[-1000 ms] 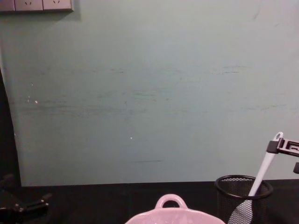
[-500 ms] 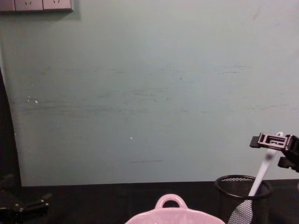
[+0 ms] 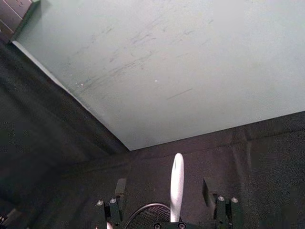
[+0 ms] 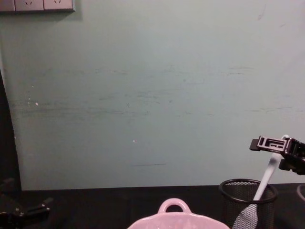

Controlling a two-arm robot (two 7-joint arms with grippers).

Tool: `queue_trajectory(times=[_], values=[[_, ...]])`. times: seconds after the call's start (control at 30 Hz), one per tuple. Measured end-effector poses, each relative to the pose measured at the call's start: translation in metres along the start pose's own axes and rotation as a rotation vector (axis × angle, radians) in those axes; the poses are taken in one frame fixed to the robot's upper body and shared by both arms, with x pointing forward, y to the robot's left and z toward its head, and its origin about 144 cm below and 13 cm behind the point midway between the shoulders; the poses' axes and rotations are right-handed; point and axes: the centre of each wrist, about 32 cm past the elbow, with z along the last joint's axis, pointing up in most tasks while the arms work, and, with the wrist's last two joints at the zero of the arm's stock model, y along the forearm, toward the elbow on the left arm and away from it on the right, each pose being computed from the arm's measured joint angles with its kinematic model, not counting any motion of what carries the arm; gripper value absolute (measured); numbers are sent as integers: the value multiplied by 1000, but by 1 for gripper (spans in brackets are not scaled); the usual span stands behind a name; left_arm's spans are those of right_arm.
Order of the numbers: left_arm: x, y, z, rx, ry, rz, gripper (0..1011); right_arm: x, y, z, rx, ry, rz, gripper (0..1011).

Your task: Use the one hand to pick up the spoon and stir the clear water in the bowl.

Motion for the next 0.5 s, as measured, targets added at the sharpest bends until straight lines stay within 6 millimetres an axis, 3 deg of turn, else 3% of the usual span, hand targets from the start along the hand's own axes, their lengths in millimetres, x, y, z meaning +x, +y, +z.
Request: queue_trajectory(times=[0.17, 0.5], values=[[0, 0, 0, 0, 0, 0, 1011, 0, 0, 0, 0, 0, 0, 997], [0, 0, 0, 0, 0, 0, 1011, 0, -1, 0, -1, 0, 1, 768]])
